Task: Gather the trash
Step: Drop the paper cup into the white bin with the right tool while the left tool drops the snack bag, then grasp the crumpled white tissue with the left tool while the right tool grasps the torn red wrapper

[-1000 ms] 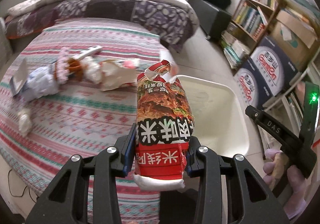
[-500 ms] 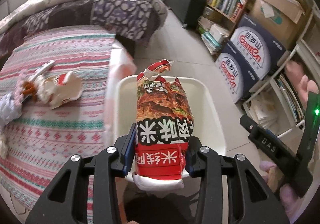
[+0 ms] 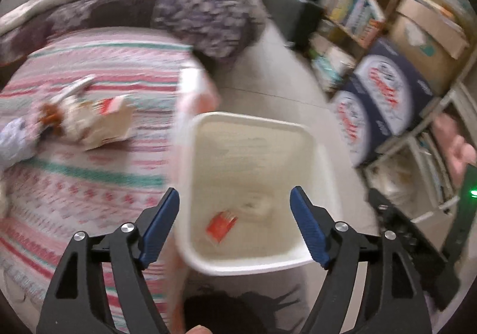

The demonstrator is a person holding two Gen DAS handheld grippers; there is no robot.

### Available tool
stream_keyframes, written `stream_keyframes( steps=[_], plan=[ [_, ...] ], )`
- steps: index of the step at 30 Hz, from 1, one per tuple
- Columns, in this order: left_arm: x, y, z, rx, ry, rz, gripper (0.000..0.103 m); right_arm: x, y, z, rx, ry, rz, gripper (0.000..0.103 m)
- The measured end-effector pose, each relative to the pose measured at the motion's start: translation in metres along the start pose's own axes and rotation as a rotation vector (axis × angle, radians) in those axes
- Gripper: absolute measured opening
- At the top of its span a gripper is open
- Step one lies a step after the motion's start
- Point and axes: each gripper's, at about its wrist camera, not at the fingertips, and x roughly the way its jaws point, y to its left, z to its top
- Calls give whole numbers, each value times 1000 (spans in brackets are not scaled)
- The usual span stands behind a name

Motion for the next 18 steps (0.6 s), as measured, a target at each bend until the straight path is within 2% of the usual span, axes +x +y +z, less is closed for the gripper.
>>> stream_keyframes(
  steps=[5, 10, 14, 18],
  plan=[
    [1, 76, -12, -136, 1, 212, 79, 7, 31, -17, -67, 53, 28, 96],
    [-11, 149, -28, -254, -16, 378, 79, 10, 62, -32, -144, 89, 53, 96],
    [-23, 195, -37, -312, -41, 484, 81, 9, 83, -41, -192, 108, 71, 96],
    [-29, 230, -41, -369, -48, 537, 81, 7, 100, -46, -237, 114, 77, 96]
  ],
)
